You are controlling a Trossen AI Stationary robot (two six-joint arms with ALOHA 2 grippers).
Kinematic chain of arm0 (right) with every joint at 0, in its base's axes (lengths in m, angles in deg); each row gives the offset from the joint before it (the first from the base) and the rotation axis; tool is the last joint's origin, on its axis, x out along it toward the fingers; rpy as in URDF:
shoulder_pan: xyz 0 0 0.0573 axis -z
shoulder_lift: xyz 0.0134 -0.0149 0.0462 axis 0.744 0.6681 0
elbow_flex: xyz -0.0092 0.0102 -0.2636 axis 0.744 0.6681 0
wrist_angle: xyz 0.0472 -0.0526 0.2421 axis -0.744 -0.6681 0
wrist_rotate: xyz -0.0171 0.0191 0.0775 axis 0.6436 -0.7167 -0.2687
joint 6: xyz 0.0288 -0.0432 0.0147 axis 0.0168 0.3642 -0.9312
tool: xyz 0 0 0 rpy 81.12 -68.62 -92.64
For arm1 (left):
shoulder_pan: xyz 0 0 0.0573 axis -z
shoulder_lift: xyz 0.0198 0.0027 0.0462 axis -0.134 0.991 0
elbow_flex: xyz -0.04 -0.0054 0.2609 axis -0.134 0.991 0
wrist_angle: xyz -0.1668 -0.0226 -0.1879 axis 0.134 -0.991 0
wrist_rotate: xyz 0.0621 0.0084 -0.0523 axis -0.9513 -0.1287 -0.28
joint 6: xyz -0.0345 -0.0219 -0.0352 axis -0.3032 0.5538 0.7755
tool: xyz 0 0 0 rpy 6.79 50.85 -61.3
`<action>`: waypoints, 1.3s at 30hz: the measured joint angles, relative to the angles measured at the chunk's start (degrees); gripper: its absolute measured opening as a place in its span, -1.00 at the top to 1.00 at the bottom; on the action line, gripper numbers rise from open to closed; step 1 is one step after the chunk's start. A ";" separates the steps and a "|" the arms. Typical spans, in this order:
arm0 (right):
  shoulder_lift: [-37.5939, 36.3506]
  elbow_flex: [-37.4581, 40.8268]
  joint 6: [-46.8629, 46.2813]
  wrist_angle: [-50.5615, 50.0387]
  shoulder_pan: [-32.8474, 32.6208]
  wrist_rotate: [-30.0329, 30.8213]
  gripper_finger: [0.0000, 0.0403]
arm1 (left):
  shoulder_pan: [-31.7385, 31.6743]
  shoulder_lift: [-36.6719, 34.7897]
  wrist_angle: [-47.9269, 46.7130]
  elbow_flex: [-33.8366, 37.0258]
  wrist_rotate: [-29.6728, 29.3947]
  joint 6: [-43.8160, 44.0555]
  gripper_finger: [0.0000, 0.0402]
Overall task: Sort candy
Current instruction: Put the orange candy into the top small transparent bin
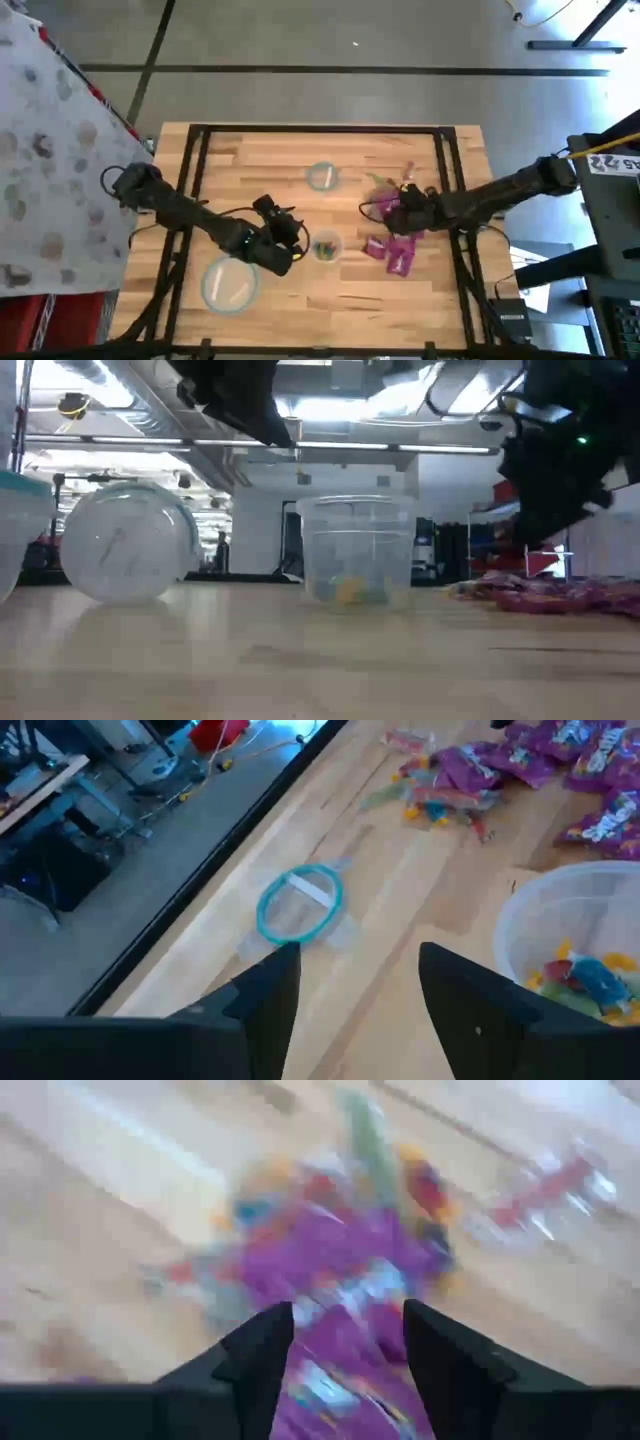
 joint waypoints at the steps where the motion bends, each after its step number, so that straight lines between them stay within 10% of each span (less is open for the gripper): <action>1: 0.39 0.02 2.36 2.08 1.14 0.05 0.10 | 0.00 0.00 0.01 -0.01 0.00 0.00 0.06; 7: 2.73 2.89 16.00 13.98 8.95 -8.82 0.10 | 0.00 0.02 -0.07 0.01 0.05 0.26 0.06; 19: 3.25 5.38 5.08 -5.07 10.62 -14.25 0.10 | 0.11 0.02 -0.11 0.01 1.73 0.87 0.06; 29: -1.62 3.33 5.23 -6.98 8.09 -6.12 0.10 | 0.11 0.02 -0.05 0.01 1.79 0.72 0.06; 39: -1.10 5.87 29.03 13.59 30.33 -12.37 0.10 | -0.26 0.04 0.03 -0.01 1.60 0.17 0.06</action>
